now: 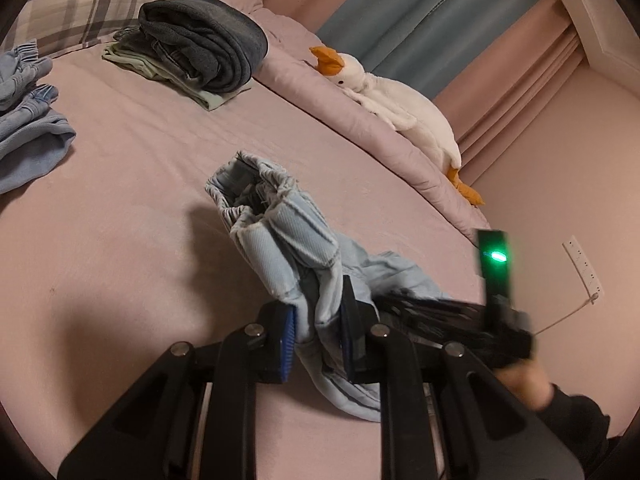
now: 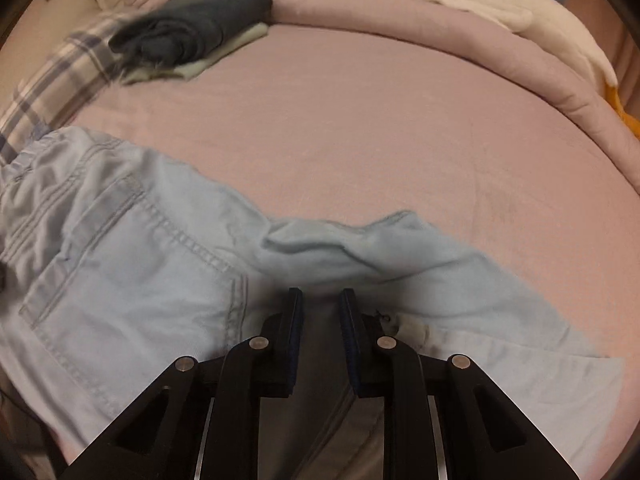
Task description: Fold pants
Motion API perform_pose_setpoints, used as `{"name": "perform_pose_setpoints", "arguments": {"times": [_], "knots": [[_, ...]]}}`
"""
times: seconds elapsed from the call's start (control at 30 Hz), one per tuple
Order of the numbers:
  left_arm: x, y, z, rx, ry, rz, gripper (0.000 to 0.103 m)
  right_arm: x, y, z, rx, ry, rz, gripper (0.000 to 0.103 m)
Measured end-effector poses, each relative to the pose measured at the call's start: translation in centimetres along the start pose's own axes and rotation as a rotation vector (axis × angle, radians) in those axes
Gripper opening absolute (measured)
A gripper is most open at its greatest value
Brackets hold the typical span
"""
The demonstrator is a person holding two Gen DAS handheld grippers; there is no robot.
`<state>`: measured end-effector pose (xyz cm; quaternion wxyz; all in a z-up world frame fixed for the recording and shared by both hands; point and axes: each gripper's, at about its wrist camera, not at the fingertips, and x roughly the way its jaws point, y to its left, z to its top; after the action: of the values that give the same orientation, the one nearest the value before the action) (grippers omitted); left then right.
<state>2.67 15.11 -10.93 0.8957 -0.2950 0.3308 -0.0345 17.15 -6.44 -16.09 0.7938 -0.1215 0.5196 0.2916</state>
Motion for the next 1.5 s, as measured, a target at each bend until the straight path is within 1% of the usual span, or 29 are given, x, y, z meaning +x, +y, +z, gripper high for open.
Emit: {"name": "perform_pose_setpoints", "arguments": {"times": [0.07, 0.17, 0.2, 0.27, 0.33, 0.37, 0.4, 0.43, 0.5, 0.53, 0.57, 0.6, 0.63, 0.67, 0.7, 0.73, 0.77, 0.8, 0.83, 0.9, 1.0, 1.03, 1.07, 1.1, 1.2, 1.23, 1.3, 1.4, 1.5], "knots": [[-0.1, 0.1, 0.0, -0.001, 0.001, -0.008, 0.018, -1.6, 0.6, -1.4, 0.001, 0.009, 0.024, 0.022], [0.2, 0.0, 0.1, -0.005, 0.014, -0.016, 0.018, -3.0, 3.5, -5.6, -0.084, 0.056, 0.057, 0.022], [0.2, -0.2, 0.1, -0.003, 0.018, -0.016, 0.018, -3.5, 4.5, -7.2, -0.124, 0.054, 0.045, 0.022], [0.3, -0.9, 0.1, 0.02, 0.02, -0.014, 0.018, -4.4, 6.4, -9.0, -0.182, 0.05, 0.015, 0.022], [0.4, -1.8, 0.2, 0.042, 0.017, -0.021, 0.018, -5.6, 7.6, -10.8, -0.22, 0.041, 0.029, 0.012], [0.3, -2.3, 0.3, 0.053, 0.015, -0.024, 0.018, -6.1, 7.7, -11.3, -0.223, 0.036, 0.028, 0.012], [0.2, -2.8, 0.5, 0.068, 0.011, -0.03, 0.017, -6.7, 7.5, -11.7, -0.21, 0.024, 0.05, 0.012], [0.1, -3.5, 0.7, 0.085, 0.009, -0.036, 0.017, -7.5, 7.1, -11.9, -0.176, 0.002, 0.101, 0.012], [0.1, -5.0, 0.9, 0.13, 0.002, -0.045, 0.017, -9.3, 5.0, -12.1, -0.05, -0.075, 0.198, 0.013], [0.1, -6.1, 1.0, 0.154, 0.0, -0.058, 0.017, -9.9, 3.3, -12.2, 0.028, -0.125, 0.196, 0.013], [0.2, -6.8, 1.0, 0.172, -0.001, -0.069, 0.017, -10.0, 2.0, -12.3, 0.082, -0.147, 0.174, 0.014], [0.3, -8.0, 1.0, 0.203, -0.004, -0.084, 0.017, -9.9, 0.3, -12.6, 0.163, -0.161, 0.15, 0.014], [0.4, -9.0, 0.9, 0.234, -0.006, -0.098, 0.017, -9.9, -1.6, -13.1, 0.257, -0.179, 0.18, 0.014], [0.6, -10.1, 0.7, 0.265, -0.005, -0.112, 0.017, -9.7, -3.4, -13.8, 0.346, -0.204, 0.266, 0.014], [0.9, -11.3, 0.4, 0.297, 0.001, -0.126, 0.017, -9.6, -4.8, -14.5, 0.418, -0.223, 0.341, 0.017], [1.4, -12.4, 0.2, 0.325, 0.009, -0.137, 0.017, -9.4, -6.6, -15.3, 0.513, -0.246, 0.416, 0.028], [1.9, -13.5, -0.1, 0.352, 0.019, -0.145, 0.017, -9.3, -7.6, -15.8, 0.577, -0.269, 0.457, 0.035], [2.4, -14.4, -0.5, 0.38, 0.033, -0.154, 0.017, -9.1, -9.0, -16.5, 0.658, -0.3, 0.496, 0.048], [3.0, -15.3, -1.0, 0.405, 0.048, -0.163, 0.017, -8.9, -10.2, -17.1, 0.726, -0.323, 0.527, 0.051], [4.3, -16.9, -2.0, 0.451, 0.092, -0.182, 0.017, -8.8, -12.2, -18.7, 0.842, -0.375, 0.615, 0.052], [6.6, -18.6, -3.6, 0.514, 0.16, -0.199, 0.018, -8.3, -14.3, -20.3, 0.974, -0.439, 0.749, 0.057], [7.3, -19.0, -4.2, 0.532, 0.18, -0.197, 0.021, -8.1, -14.6, -20.8, 1.01, -0.454, 0.803, 0.059], [8.1, -19.3, -4.9, 0.549, 0.214, -0.198, 0.021, -7.9, -14.7, -21.2, 1.041, -0.466, 0.858, 0.061], [9.0, -19.4, -5.5, 0.561, 0.248, -0.188, 0.023, -7.3, -15.0, -21.6, 1.087, -0.483, 0.935, 0.063], [10.7, -18.9, -7.1, 0.568, 0.331, -0.149, 0.038, -7.0, -15.5, -22.1, 1.177, -0.516, 1.061, 0.067], [10.8, -18.5, -7.4, 0.56, 0.345, -0.138, 0.044, -6.9, -15.2, -22.0, 1.182, -0.503, 1.064, 0.068], [10.7, -17.8, -7.5, 0.533, 0.355, -0.135, 0.046, -6.9, -14.8, -21.3, 1.155, -0.447, 0.981, 0.07], [9.9, -16.8, -7.1, 0.506, 0.347, -0.133, 0.047, -7.2, -13.9, -20.4, 1.084, -0.384, 0.904, 0.07], [8.4, -16.0, -7.5, 0.495, 0.325, -0.106, 0.051, -7.5, -14.0, -19.4, 1.019, -0.329, 0.815, 0.07]]}}
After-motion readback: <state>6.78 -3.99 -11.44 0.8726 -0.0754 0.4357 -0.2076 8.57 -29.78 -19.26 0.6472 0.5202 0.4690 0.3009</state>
